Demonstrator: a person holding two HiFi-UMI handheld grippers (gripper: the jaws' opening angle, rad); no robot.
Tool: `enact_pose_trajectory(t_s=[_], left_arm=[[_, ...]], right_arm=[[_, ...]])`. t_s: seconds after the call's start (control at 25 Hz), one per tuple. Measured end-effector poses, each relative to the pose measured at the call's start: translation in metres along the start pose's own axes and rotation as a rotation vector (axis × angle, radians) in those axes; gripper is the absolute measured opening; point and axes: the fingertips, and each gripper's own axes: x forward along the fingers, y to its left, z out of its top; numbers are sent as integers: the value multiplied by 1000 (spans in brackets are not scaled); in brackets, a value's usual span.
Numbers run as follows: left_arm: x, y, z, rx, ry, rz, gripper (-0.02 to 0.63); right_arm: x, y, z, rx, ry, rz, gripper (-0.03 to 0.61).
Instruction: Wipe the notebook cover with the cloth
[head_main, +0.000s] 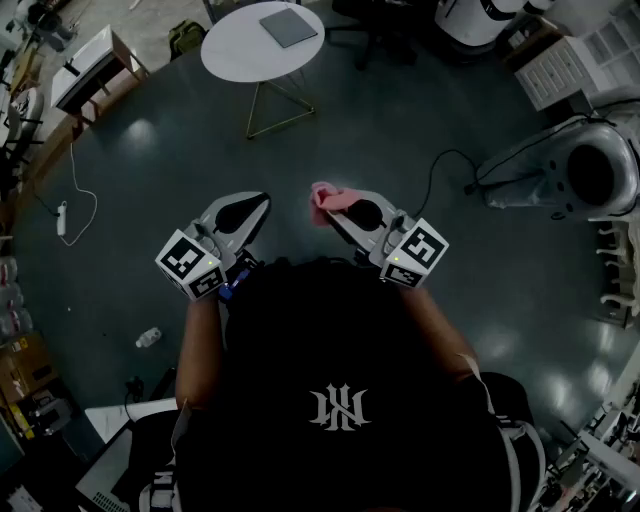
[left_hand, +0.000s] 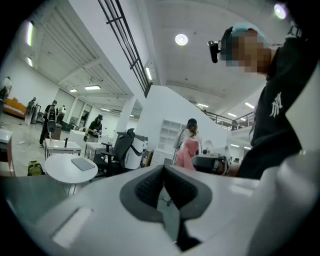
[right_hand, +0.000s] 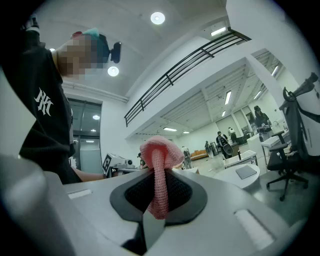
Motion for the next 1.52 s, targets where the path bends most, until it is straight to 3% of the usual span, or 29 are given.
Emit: enact_pose_trajectory(t_s=[0.32,0.68,1.2,1.52], left_arm=[[42,-47,-3,-24,44,30,3],[48,-48,-23,-70,76,84,3],[79,13,-1,-71,68,95,3],[117,66,6,-95,63,72,3]], right_arm=[[-45,-12,1,28,12,55,31],[-66,-35,0,44,-4,10,31],[-48,-88,12,23,33,2,32],[-24,-144,16,40,67,-17,34]])
